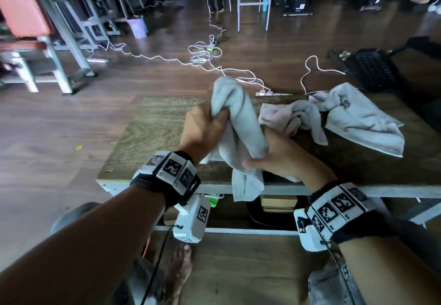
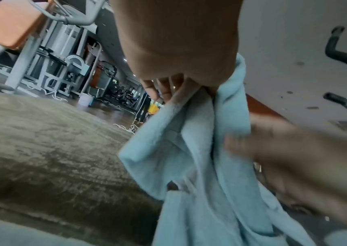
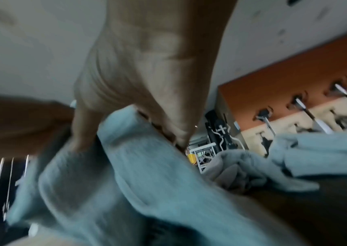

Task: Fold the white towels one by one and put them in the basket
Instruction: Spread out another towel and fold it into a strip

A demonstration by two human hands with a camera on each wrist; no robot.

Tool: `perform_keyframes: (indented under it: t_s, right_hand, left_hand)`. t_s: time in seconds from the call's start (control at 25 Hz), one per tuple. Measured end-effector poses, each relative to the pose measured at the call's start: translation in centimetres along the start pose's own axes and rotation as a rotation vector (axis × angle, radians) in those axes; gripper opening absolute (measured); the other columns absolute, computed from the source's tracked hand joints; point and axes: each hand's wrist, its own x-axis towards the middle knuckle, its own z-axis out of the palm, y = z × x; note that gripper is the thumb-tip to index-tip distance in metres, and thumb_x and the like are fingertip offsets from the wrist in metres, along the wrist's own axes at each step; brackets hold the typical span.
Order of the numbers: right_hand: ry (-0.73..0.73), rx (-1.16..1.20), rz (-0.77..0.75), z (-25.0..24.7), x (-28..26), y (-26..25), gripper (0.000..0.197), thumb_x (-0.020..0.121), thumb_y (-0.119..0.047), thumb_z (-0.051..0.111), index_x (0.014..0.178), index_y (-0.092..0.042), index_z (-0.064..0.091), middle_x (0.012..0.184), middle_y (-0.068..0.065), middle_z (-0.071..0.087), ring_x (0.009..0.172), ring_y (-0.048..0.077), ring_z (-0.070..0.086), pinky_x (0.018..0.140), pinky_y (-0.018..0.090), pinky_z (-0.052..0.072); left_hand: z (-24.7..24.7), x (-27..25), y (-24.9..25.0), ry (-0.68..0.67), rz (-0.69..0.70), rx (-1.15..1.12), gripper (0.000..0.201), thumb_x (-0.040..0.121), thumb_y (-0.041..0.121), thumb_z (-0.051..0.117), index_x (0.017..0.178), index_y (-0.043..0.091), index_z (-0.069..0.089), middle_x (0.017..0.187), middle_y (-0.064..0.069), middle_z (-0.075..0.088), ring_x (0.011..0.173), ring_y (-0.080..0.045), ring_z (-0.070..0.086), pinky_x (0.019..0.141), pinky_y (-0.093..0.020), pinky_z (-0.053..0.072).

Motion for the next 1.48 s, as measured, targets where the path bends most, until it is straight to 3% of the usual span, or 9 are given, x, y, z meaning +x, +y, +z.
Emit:
perform_keyframes:
  t_s: [0.16,0.36,0.48,0.6,0.76,0.96,1.16,1.32,1.48]
  right_hand:
    - [-0.177,-0.521,0.208,0.3,0.1,2.1,0.029,0.085,-0.042,0.063,0.105,-0.021,0.06,0.092,-0.002,0.064,0.092,0.025,0.065,0.077,0.038,0.055]
    - [0.27,0.022,0.051,-0.1,1.5,0.6,0.019,0.094,-0.018,0.06,0.077,-0.011,0.062,0.065,0.002,0.058,0.059,0.011,0.051,0.054,0.025,0.037]
    - [0.298,0.188,0.088,0.5,1.9,-0.6,0.017,0.09,-0.019,0.065,0.089,-0.002,0.066,0.076,0.014,0.064,0.064,0.012,0.054,0.058,0.025,0.039]
    - [0.178,0.373,0.07,0.7,1.6,-1.7,0.029,0.085,-0.021,0.076,0.111,-0.016,0.066,0.1,-0.001,0.074,0.093,0.01,0.068,0.081,0.024,0.051]
    - [0.082,0.505,-0.011,1.0,1.4,-2.1,0.061,0.08,-0.018,0.08,0.135,-0.024,0.053,0.12,-0.005,0.071,0.113,0.011,0.066,0.099,0.032,0.051]
    - [0.128,0.357,0.091,0.6,0.9,-1.2,0.028,0.086,-0.019,0.076,0.111,-0.014,0.064,0.1,0.007,0.07,0.093,0.023,0.07,0.076,0.039,0.057]
    - [0.2,0.457,0.034,1.0,0.7,-1.0,0.031,0.089,-0.026,0.07,0.096,0.002,0.058,0.095,0.03,0.063,0.081,0.023,0.063,0.079,0.051,0.057]
    - [0.248,0.533,-0.037,1.1,0.3,-2.0,0.017,0.088,-0.021,0.074,0.099,-0.011,0.065,0.095,0.014,0.073,0.083,0.015,0.068,0.072,0.031,0.052]
    - [0.258,0.551,-0.03,0.7,0.4,-1.4,0.031,0.083,-0.027,0.079,0.108,-0.018,0.064,0.101,0.006,0.074,0.094,0.017,0.071,0.079,0.033,0.055]
  left_hand:
    - [-3.1,3.9,-1.6,0.173,-0.189,0.028,0.035,0.086,0.037,0.057,0.081,0.003,0.065,0.074,-0.014,0.067,0.074,-0.021,0.065,0.062,-0.03,0.045]
    - [-3.7,3.7,-3.1,-0.016,-0.518,0.466,0.067,0.075,0.051,0.06,0.129,0.015,0.044,0.128,-0.021,0.048,0.124,-0.04,0.04,0.103,-0.046,0.035]
    - [-2.2,0.0,-2.5,-0.182,-0.221,0.46,0.082,0.066,0.038,0.077,0.135,0.027,0.034,0.125,-0.013,0.034,0.12,-0.033,0.028,0.098,-0.052,0.038]
    - [-0.5,-2.1,-1.7,-0.361,-0.024,0.32,0.081,0.065,0.046,0.079,0.133,0.039,0.036,0.118,-0.004,0.038,0.112,-0.023,0.031,0.093,-0.042,0.037]
    - [0.2,-1.5,-1.2,-0.255,0.161,0.215,0.044,0.078,0.036,0.076,0.116,0.019,0.062,0.103,0.006,0.061,0.096,-0.012,0.044,0.092,-0.029,0.029]
    - [-0.2,-0.5,-1.0,-0.148,0.021,0.083,0.027,0.082,0.032,0.066,0.081,0.006,0.061,0.067,-0.004,0.063,0.065,-0.027,0.06,0.059,-0.03,0.042]
    - [0.6,-0.5,-1.8,-0.105,0.062,0.293,0.05,0.069,0.043,0.058,0.11,0.016,0.049,0.101,-0.006,0.062,0.096,-0.029,0.054,0.087,-0.035,0.033]
    - [1.2,-1.1,-0.5,-0.28,0.24,0.247,0.033,0.066,0.035,0.066,0.097,0.024,0.064,0.097,0.007,0.065,0.099,-0.025,0.053,0.089,-0.042,0.043]
    - [1.1,-1.0,0.0,-0.18,0.147,0.103,0.02,0.075,0.029,0.068,0.07,0.01,0.064,0.061,-0.003,0.065,0.059,-0.025,0.06,0.055,-0.032,0.049]
